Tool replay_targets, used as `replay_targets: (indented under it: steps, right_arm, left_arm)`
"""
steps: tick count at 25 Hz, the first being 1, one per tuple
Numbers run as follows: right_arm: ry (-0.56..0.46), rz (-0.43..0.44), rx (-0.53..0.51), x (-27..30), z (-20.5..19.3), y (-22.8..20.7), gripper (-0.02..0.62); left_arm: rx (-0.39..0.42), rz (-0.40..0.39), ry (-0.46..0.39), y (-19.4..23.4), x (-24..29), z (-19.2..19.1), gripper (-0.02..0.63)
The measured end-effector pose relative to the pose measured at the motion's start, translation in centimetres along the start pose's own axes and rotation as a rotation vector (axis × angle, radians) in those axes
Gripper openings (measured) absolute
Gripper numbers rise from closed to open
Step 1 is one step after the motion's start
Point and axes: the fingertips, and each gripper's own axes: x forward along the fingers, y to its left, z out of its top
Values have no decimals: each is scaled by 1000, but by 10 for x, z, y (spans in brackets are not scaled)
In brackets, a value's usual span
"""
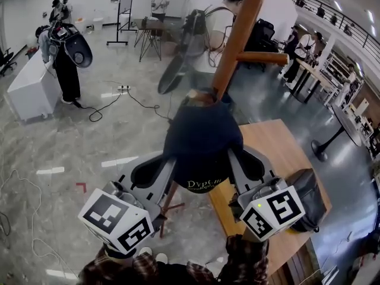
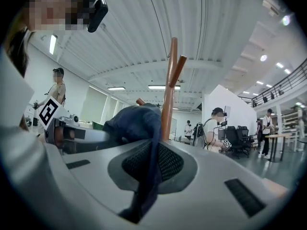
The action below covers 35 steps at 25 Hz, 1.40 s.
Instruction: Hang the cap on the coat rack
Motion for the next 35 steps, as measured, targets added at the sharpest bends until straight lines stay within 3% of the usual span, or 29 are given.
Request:
replay_targets:
  steps: [7, 16, 27, 31, 35]
  right_arm:
    - [25, -35, 55, 13, -25, -24, 20]
    - [1, -50, 111, 13, -50, -32, 20]
    - [-68, -75, 181, 12, -56, -32, 22]
    - [-75, -76, 212, 8, -57, -32, 65]
    - [-66, -83, 217, 0, -61, -32, 98]
  left_arm:
    - [-30, -30, 39, 13, 27, -21, 18]
    - [-28, 13, 78, 26, 42, -50, 18]
    - [-79, -24, 51, 34, 41, -55, 18]
    - [-113, -35, 41, 37, 35, -52, 20]
    - [-96, -41, 39, 38, 27, -47, 95]
